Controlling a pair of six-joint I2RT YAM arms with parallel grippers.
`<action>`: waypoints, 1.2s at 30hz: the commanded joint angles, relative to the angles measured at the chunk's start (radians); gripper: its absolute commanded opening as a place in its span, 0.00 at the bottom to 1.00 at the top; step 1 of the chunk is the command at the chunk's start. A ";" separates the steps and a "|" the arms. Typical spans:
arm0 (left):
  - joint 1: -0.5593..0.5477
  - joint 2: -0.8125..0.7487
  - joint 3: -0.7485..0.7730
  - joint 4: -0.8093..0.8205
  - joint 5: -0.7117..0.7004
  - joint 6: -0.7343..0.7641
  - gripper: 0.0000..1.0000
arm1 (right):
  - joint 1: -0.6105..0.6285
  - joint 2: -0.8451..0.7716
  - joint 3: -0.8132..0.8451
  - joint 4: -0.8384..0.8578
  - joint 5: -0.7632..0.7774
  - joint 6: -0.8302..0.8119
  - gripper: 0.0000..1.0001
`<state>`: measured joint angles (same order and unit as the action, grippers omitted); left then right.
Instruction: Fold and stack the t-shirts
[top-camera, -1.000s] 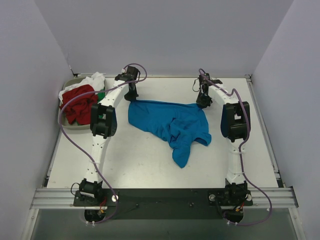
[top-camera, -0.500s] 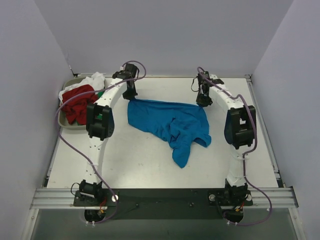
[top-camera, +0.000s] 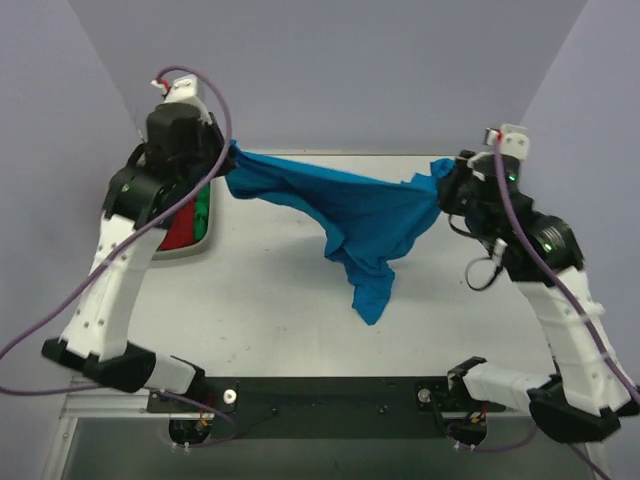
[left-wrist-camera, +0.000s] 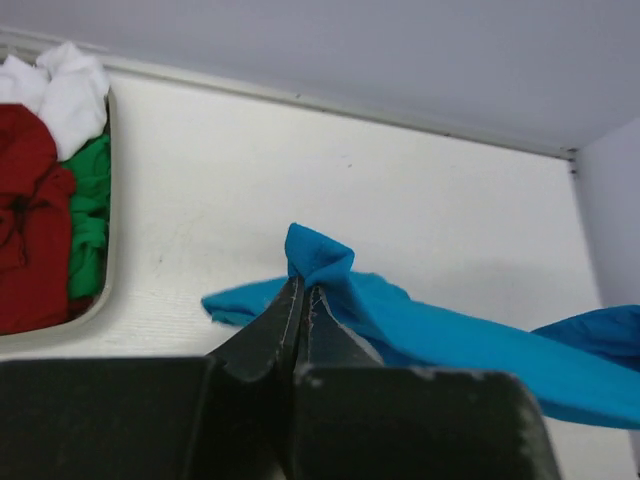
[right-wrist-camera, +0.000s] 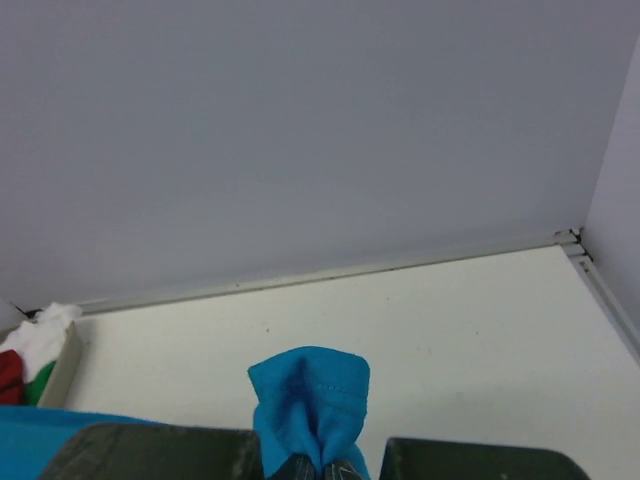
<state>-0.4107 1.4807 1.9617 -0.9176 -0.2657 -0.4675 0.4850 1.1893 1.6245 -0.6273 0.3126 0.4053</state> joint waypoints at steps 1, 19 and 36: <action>-0.046 -0.254 -0.046 -0.033 -0.018 -0.013 0.00 | 0.036 -0.177 0.053 -0.161 0.046 -0.025 0.00; -0.056 -0.482 -0.003 0.032 0.175 0.003 0.00 | 0.049 -0.277 0.262 -0.209 -0.087 -0.023 0.00; 0.153 0.121 0.399 0.099 0.344 -0.031 0.00 | -0.281 0.312 0.659 -0.160 -0.230 -0.019 0.00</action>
<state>-0.3634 1.3682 2.1983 -0.8696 -0.0242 -0.4671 0.3565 1.2938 2.1479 -0.8387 0.1925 0.3443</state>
